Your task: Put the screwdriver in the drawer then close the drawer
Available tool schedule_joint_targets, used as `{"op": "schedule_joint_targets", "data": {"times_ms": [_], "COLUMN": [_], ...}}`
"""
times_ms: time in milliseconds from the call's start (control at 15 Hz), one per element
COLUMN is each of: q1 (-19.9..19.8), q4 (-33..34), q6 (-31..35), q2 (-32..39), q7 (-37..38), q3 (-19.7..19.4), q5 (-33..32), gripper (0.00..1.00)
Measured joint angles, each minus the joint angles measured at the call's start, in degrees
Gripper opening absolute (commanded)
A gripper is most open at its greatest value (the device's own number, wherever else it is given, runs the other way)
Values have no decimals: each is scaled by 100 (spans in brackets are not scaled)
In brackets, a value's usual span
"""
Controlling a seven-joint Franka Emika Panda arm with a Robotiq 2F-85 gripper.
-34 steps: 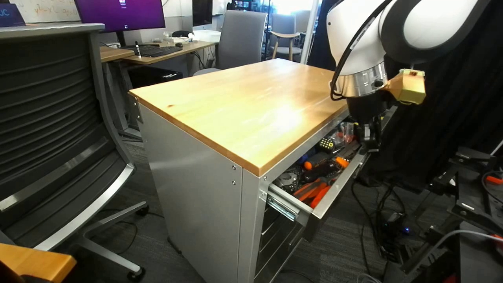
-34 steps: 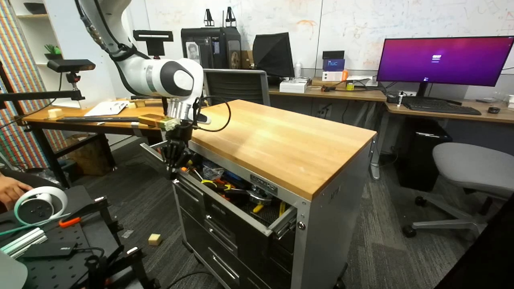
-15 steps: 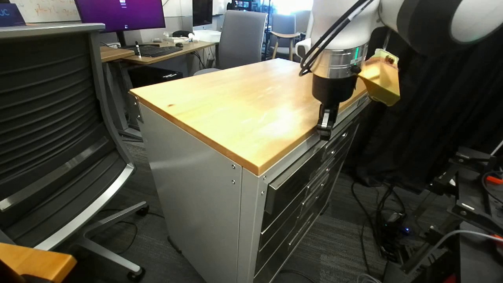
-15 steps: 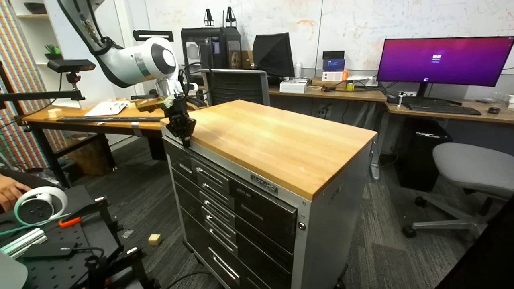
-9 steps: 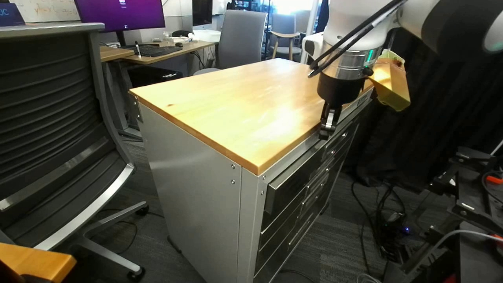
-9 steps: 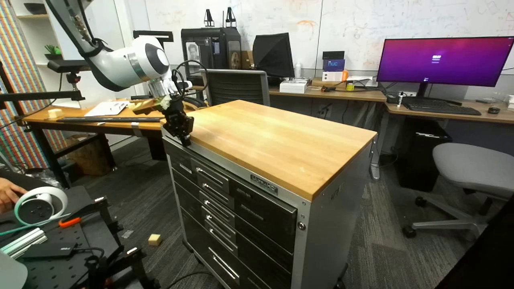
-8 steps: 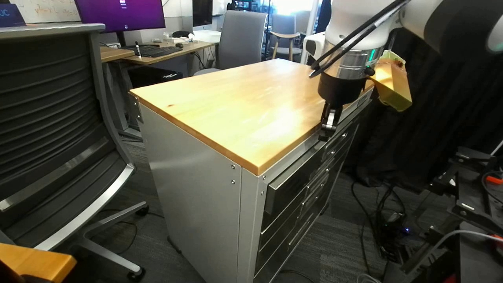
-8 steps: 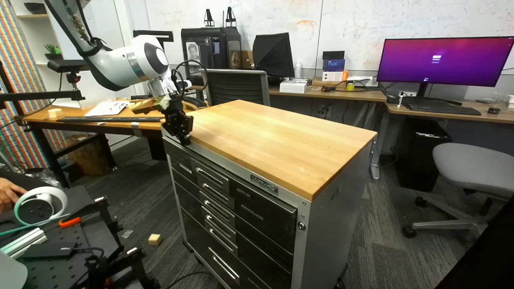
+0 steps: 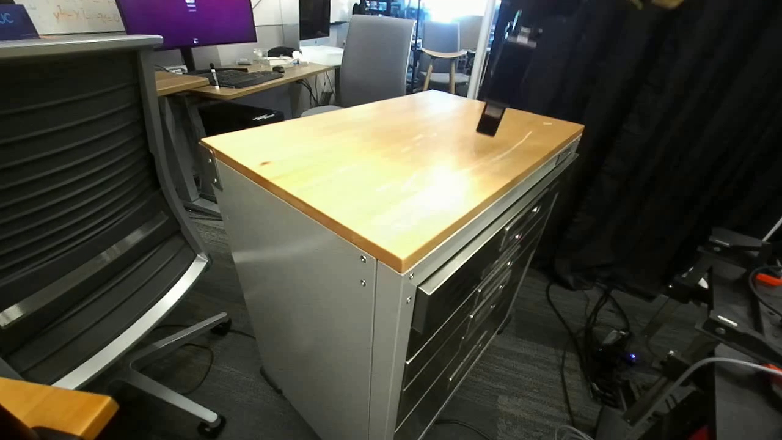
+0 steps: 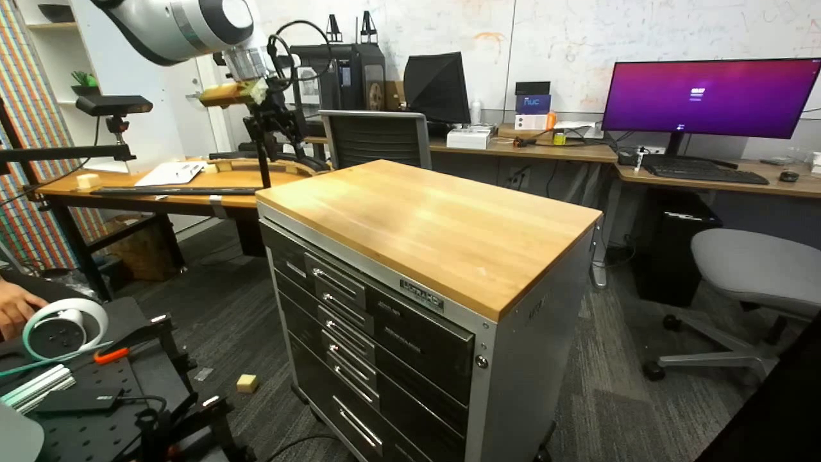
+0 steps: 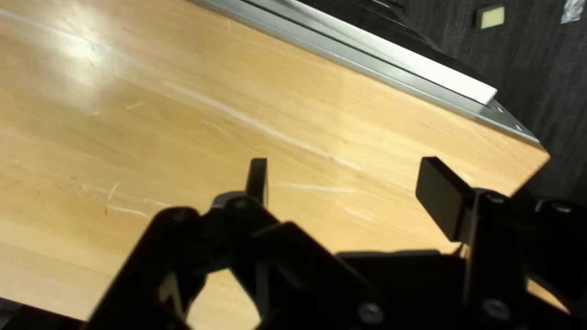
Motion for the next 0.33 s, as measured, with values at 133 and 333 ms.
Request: {"op": "schedule_joint_targets", "data": {"times_ms": [133,333], "q1": [-56,-94], "q4": [383,863], "q6": [-636,-1457], "q2": [-318,-650], "q7": [-574,-1152], "q3": [98,123], "q5": [697,1373], "gripper": [100,100]}}
